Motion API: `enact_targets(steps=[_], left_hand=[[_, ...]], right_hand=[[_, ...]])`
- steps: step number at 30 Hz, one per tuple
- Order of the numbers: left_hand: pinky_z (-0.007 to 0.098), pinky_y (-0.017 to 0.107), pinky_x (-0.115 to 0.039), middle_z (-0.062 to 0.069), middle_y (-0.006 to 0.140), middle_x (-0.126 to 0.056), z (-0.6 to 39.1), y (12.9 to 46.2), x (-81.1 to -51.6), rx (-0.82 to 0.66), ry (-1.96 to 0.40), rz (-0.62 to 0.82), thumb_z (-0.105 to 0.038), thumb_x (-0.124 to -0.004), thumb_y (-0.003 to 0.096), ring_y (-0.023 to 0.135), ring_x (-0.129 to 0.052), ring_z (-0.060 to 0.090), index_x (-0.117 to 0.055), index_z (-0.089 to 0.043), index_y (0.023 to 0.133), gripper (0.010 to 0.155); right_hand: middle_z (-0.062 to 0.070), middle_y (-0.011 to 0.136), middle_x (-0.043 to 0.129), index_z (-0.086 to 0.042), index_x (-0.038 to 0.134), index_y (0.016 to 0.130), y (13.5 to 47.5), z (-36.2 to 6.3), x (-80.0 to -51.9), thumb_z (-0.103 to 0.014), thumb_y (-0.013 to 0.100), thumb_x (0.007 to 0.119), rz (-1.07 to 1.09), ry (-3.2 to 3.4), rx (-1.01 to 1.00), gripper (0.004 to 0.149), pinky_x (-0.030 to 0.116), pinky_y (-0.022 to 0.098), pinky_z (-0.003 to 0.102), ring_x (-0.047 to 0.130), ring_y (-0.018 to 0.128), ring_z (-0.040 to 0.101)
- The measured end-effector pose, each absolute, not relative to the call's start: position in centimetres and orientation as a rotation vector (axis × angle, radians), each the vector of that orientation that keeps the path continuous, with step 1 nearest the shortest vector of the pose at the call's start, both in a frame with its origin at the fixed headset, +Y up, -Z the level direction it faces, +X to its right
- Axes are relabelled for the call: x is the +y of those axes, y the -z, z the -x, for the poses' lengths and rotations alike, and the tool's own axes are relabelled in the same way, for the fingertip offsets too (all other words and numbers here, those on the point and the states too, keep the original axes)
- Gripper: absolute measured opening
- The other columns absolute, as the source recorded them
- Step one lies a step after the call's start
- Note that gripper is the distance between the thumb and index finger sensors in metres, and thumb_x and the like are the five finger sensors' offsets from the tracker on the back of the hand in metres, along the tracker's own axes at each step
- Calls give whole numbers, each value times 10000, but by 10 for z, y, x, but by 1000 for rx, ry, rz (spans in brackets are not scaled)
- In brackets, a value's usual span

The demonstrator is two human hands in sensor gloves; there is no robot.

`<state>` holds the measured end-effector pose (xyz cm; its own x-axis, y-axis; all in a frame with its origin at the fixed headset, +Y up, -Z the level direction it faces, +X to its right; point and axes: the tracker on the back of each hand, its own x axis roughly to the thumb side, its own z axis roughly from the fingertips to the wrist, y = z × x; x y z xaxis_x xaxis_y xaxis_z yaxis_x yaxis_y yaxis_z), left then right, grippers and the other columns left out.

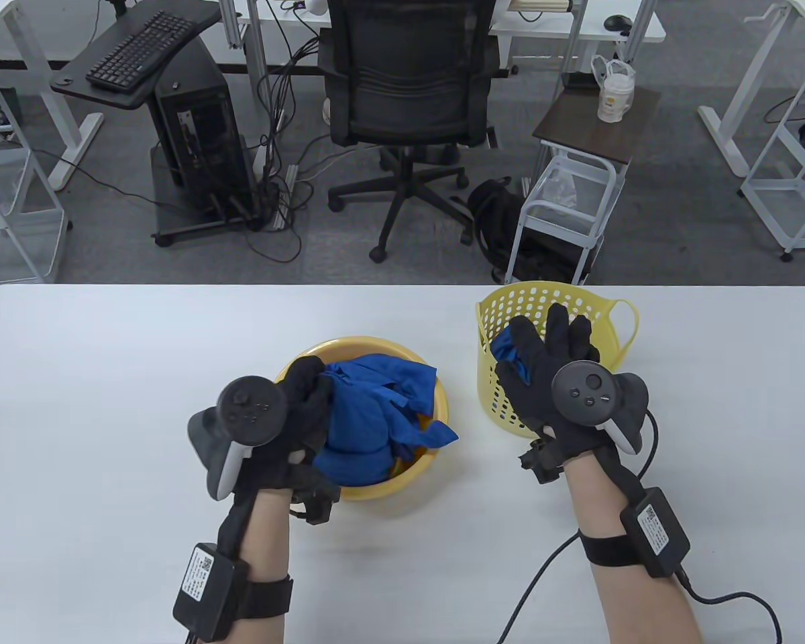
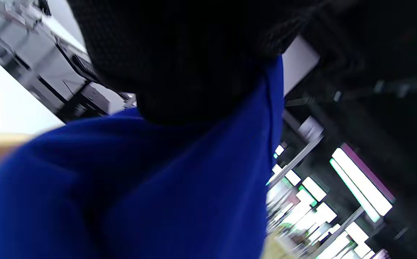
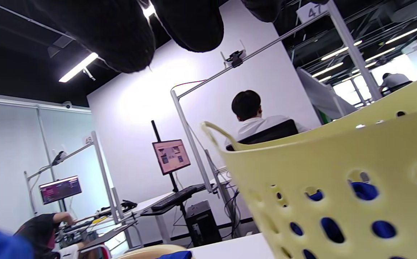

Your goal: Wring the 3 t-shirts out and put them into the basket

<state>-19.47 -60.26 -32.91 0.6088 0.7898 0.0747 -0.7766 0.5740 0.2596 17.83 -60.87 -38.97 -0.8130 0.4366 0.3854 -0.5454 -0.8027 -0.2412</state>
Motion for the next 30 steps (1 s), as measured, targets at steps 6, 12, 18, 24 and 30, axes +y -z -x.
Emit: enact_targets(steps=[6, 12, 18, 24, 30], left_hand=[[394, 568, -880, 4, 917, -969, 212, 316, -592, -145, -1358, -411, -393, -715, 634, 802, -985, 256, -645, -298, 1042, 426], [433, 609, -850, 20, 941, -964, 204, 308, -582, -177, -1266, -441, -392, -739, 635, 852, -955, 270, -643, -277, 1046, 437], [424, 546, -885, 38, 876, -1011, 192, 298, -571, -45, -897, -487, -392, -736, 637, 772, -1009, 272, -670, -238, 1040, 436], [457, 690, -790, -22, 1033, -887, 179, 287, -560, -516, -1507, -438, -405, -702, 637, 969, -863, 262, -618, -341, 1052, 428], [419, 816, -688, -146, 1114, -788, 160, 253, -536, -932, -1684, -373, -471, -638, 658, 1093, -736, 161, -520, -432, 1076, 436]], right_hand=[[450, 1123, 265, -39, 525, 1142, 382, -156, -611, -408, 614, 780, -546, -2541, -413, 693, 334, 528, 869, 226, 902, 764], [450, 1124, 263, -39, 515, 1145, 380, -144, -616, -413, 614, 777, -603, -2553, -364, 701, 330, 523, 871, 223, 904, 762], [452, 1124, 264, -35, 507, 1147, 380, -136, -621, -417, 612, 781, -639, -2577, -317, 712, 326, 521, 874, 225, 905, 763], [453, 1132, 198, -56, 286, 1166, 380, -125, -624, -538, 550, 844, -817, -2588, -199, 961, 293, 519, 896, 173, 911, 765], [454, 1114, 57, -33, 47, 1115, 373, -92, -643, -634, 434, 907, -1118, -2457, 152, 1251, 240, 516, 912, 66, 905, 758]])
